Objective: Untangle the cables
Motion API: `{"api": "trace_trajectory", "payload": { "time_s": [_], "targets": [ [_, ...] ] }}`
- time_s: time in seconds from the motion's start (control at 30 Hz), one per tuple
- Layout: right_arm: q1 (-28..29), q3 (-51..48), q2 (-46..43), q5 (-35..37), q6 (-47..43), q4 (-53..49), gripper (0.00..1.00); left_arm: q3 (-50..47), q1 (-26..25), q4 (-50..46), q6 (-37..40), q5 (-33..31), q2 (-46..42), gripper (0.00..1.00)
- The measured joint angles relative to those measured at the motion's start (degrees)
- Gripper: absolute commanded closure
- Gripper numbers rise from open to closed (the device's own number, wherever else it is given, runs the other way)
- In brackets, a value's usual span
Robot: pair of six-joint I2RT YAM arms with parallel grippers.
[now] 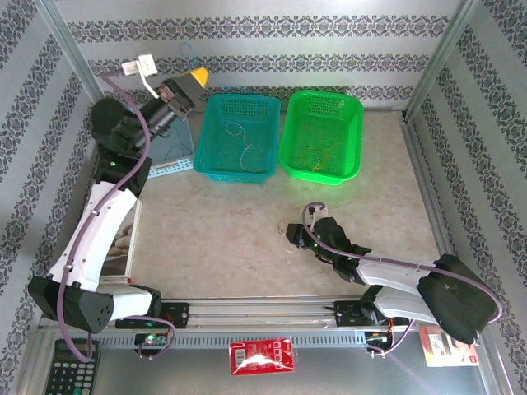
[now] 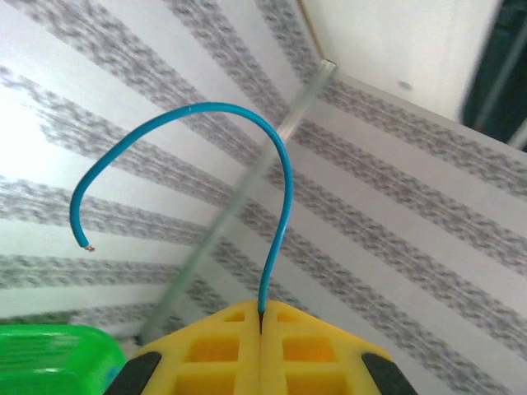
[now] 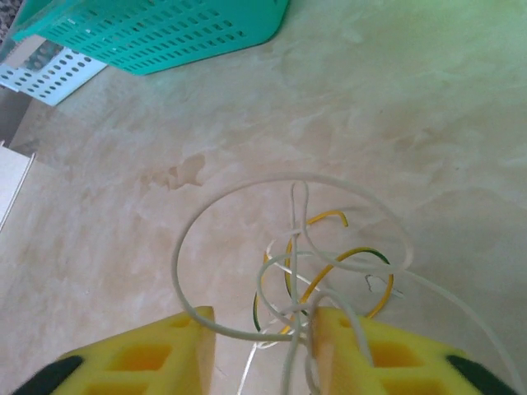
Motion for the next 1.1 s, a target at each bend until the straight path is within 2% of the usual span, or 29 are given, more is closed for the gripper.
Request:
{"api": "trace_trajectory", "payload": {
  "time_s": [0.1, 0.23, 0.5, 0.8, 1.03, 1.07, 1.1],
  "targets": [
    [0.22, 0.07, -1.01, -0.76, -0.04, -0.98, 0.39, 0.79, 3.85, -4.61, 3.48, -2.71, 0.13, 1.00],
    [0.35, 0.90, -3.19, -1.49, -0.13, -3.67, 0.33, 1.07, 7.69, -10.16, 9.20, -6.75, 1.57, 1.00],
    [0.35, 5.77, -6.56, -2.36, -1.97, -9.94, 0.31, 1.29, 13.29, -17.35, 20.72, -16.41, 9.05, 1.00],
    [-3.15, 8.57, -9.40, -3.08, -3.15, -15.08, 0.31, 0.46, 19.91, -17.44, 22.62, -20.35, 16.98, 1.00],
    [-5.97, 9.49, -11.10, -4.87, -4.20, -18.78, 0.31, 0.42, 21.49, -16.90, 22.60, -20.52, 24.68, 1.00],
    [-6.36, 9.75, -11.37, -5.09, -4.24, -19.32, 0.31, 0.42, 21.49, -16.94, 22.60, -20.55, 25.62, 0.99],
    [-6.71, 10.03, -11.65, -5.22, -4.26, -19.87, 0.31, 0.42, 21.49, -16.96, 22.62, -20.55, 26.64, 0.86]
  ]
}}
